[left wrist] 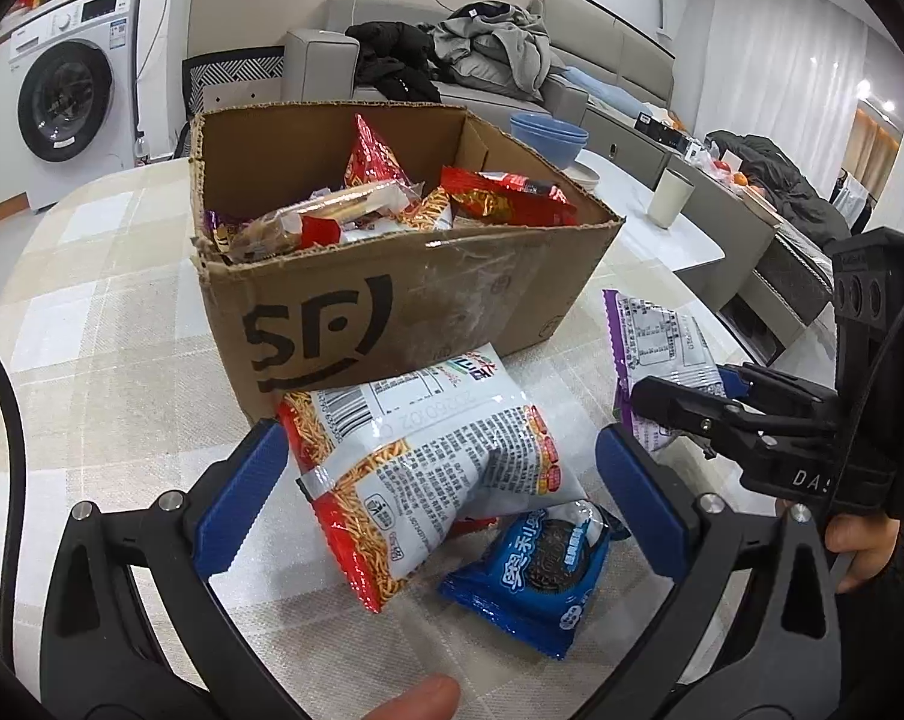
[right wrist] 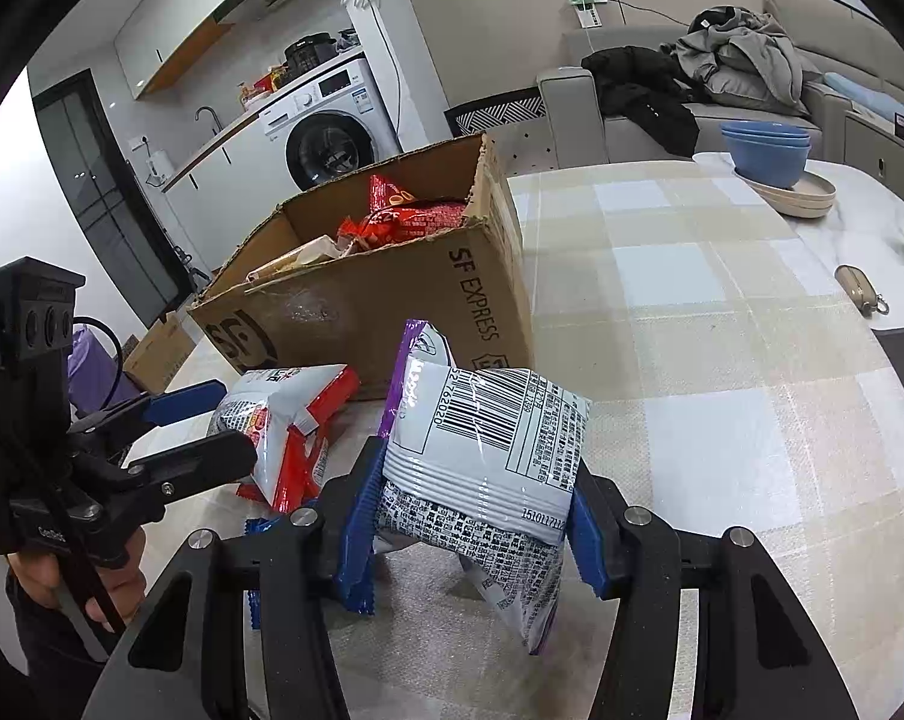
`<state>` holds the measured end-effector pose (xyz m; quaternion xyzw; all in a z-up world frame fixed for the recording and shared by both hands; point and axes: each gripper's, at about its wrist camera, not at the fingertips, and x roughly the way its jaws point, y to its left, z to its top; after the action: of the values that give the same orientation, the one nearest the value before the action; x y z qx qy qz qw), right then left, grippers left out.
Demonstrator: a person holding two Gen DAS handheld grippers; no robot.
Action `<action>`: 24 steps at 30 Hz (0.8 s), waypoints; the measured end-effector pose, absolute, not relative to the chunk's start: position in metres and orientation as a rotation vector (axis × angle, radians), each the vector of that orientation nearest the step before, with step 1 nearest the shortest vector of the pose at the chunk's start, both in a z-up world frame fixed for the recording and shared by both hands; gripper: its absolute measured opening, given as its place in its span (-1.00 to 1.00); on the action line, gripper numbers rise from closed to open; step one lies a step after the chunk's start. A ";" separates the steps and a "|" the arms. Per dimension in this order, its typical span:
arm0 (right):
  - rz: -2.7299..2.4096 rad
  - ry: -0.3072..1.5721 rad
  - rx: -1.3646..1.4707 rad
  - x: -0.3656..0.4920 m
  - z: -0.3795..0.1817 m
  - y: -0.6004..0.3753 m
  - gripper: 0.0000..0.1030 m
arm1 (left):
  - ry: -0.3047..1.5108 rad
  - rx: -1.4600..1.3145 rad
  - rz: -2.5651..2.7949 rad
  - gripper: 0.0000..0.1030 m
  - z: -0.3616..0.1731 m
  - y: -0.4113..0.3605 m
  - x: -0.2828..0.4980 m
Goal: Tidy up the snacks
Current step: 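Close the left gripper on the white-red noodle snack bag while the right holds its bag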
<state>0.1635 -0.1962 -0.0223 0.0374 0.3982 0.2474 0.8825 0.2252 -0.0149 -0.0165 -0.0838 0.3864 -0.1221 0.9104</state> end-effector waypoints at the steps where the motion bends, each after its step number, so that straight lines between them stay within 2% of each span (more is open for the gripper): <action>1: 0.514 0.829 0.078 0.163 -0.022 -0.196 0.07 | 0.801 -0.173 -0.251 0.98 -0.017 -0.016 0.226; 7: 0.513 0.831 0.085 0.163 -0.024 -0.195 0.07 | 0.818 -0.190 -0.244 0.98 -0.024 -0.018 0.233; 10: 0.514 0.831 0.083 0.163 -0.023 -0.194 0.07 | 0.824 -0.208 -0.249 0.63 -0.026 -0.014 0.234; 12: 0.516 0.831 0.085 0.163 -0.022 -0.194 0.07 | 0.821 -0.216 -0.259 0.59 -0.026 -0.013 0.235; 14: 0.517 0.830 0.090 0.163 -0.021 -0.195 0.07 | 0.807 -0.205 -0.268 0.41 -0.024 -0.014 0.232; 17: 0.511 0.826 0.082 0.162 -0.018 -0.195 0.07 | 0.791 -0.190 -0.280 0.26 -0.021 -0.017 0.229; 24: 0.503 0.816 0.072 0.158 -0.011 -0.193 0.07 | 0.782 -0.188 -0.295 0.14 -0.016 -0.016 0.223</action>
<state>0.1585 -0.1935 -0.0113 0.0348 0.3926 0.2420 0.8866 0.2230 -0.0160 -0.0161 -0.0912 0.3794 -0.1430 0.9096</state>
